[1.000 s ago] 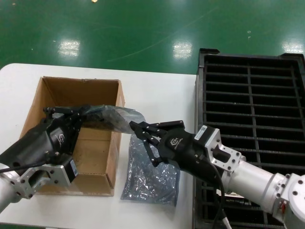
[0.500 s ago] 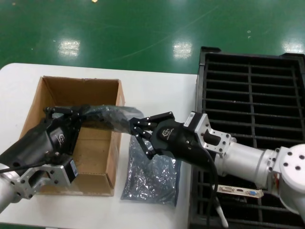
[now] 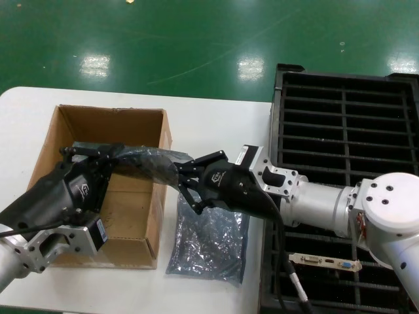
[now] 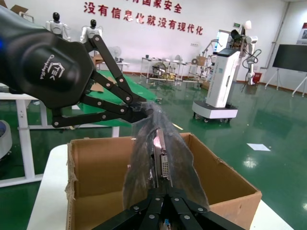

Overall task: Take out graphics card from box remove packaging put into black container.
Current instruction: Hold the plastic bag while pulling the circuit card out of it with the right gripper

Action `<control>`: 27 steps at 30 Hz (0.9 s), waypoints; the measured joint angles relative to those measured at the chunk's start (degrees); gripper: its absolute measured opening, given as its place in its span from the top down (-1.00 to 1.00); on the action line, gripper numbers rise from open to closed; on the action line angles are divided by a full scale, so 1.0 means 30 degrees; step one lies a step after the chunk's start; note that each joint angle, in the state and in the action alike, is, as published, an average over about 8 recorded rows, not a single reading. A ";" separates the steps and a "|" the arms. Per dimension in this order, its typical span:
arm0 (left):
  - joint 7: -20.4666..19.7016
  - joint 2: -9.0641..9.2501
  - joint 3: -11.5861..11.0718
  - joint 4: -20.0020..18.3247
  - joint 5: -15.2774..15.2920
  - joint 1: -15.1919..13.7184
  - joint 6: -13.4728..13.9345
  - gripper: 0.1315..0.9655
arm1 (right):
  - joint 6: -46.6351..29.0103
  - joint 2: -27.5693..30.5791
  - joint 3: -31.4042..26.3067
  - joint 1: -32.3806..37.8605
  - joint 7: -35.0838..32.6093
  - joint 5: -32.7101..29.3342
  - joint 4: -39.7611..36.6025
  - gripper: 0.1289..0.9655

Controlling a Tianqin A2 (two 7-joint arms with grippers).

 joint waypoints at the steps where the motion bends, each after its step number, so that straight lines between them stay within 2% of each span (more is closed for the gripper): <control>1: 0.0000 0.0000 0.0000 0.0000 0.0000 0.0000 0.0000 0.98 | -0.0013 -0.0063 0.0021 0.0065 -0.0055 -0.0012 -0.0139 0.99; 7: 0.0000 0.0000 0.0000 0.0000 0.0000 0.0000 0.0000 0.98 | -0.0125 -0.0272 0.0170 0.0240 -0.0319 -0.0028 -0.0558 0.99; 15: 0.0000 0.0000 0.0000 0.0000 0.0000 0.0000 0.0000 0.98 | -0.0431 -0.0325 0.0315 0.0222 -0.0638 0.0031 -0.0535 0.86; 19: 0.0000 0.0000 0.0000 0.0000 0.0000 0.0000 0.0000 0.98 | -0.0496 -0.0361 0.0379 0.0217 -0.0707 0.0042 -0.0539 0.86; 27: 0.0000 0.0000 0.0000 0.0000 0.0000 0.0000 0.0000 0.98 | -0.0284 -0.0797 0.0531 0.0517 -0.0505 0.0042 -0.1072 0.58</control>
